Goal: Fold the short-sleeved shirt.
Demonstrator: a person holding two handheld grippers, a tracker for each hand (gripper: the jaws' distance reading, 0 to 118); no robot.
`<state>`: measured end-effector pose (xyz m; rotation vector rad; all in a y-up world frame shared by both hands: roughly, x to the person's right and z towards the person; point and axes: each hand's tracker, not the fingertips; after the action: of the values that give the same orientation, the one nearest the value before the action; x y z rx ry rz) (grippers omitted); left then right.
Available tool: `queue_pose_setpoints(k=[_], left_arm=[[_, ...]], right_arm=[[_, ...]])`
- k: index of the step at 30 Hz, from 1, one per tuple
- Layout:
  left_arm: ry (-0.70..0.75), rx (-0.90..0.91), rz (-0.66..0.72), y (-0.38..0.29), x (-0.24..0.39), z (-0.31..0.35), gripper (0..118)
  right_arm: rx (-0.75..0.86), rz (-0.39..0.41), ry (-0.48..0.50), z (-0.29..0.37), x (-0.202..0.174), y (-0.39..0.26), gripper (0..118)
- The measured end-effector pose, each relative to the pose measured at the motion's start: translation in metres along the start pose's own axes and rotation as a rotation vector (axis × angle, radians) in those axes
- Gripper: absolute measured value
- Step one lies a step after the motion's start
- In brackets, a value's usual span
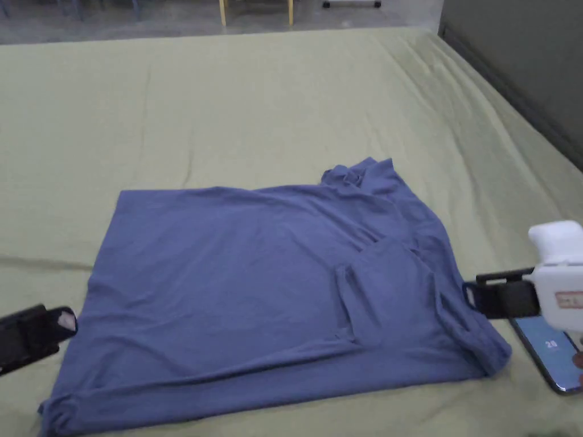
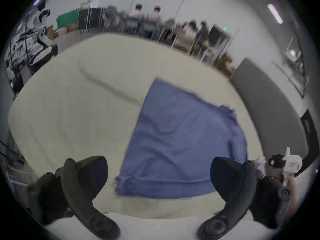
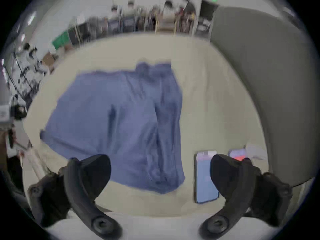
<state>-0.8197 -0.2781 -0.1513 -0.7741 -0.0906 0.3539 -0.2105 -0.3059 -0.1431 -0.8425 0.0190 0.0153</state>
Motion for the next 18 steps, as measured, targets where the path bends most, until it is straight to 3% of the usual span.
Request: queue_pose_setpoints(k=[3, 5, 6, 7, 8, 9, 10, 11, 13, 15, 16, 17, 18], left_arm=[[-0.004, -0.009, -0.111, -0.010, 0.009, -0.002, 118], [0.141, -0.077, -0.214, -0.026, 0.022, -0.010, 118], [0.196, -0.124, -0.254, -0.038, 0.021, -0.020, 118], [0.212, -0.143, -0.255, -0.049, 0.015, -0.031, 98], [0.179, -0.152, -0.224, -0.060, 0.010, -0.035, 29], [0.122, -0.150, -0.170, -0.065, 0.004, -0.039, 0], [0.112, -0.174, -0.111, -0.070, -0.002, -0.049, 0], [0.193, -0.211, -0.095, -0.071, -0.008, -0.043, 0], [0.185, -0.236, -0.166, -0.065, -0.015, -0.050, 0], [0.218, -0.210, -0.161, -0.079, -0.013, -0.064, 0], [0.276, -0.187, -0.222, -0.076, -0.018, -0.068, 29], [0.319, -0.231, -0.246, -0.076, -0.024, -0.078, 89], [0.320, -0.311, -0.235, -0.078, -0.030, -0.089, 118]], right_arm=[[0.084, -0.070, 0.001, 0.047, -0.017, 0.022, 118], [0.072, -0.088, 0.020, 0.051, -0.027, 0.015, 116], [0.054, -0.092, 0.019, 0.033, -0.026, 0.004, 93], [0.035, -0.082, 0.013, 0.028, -0.031, -0.002, 46], [0.033, -0.065, 0.004, 0.024, -0.037, -0.009, 3], [0.016, -0.043, -0.020, 0.015, -0.042, -0.016, 3], [-0.006, -0.012, -0.050, 0.010, -0.044, -0.020, 3], [-0.023, -0.041, -0.031, 0.007, -0.046, -0.022, 3], [-0.059, -0.085, 0.034, 0.003, -0.045, -0.023, 3], [-0.063, -0.083, 0.035, -0.005, -0.041, -0.025, 3], [-0.069, -0.057, 0.014, -0.006, -0.040, -0.024, 3], [-0.071, -0.027, -0.009, -0.007, -0.038, -0.023, 3], [-0.072, -0.002, -0.025, -0.008, -0.041, -0.024, 3]])
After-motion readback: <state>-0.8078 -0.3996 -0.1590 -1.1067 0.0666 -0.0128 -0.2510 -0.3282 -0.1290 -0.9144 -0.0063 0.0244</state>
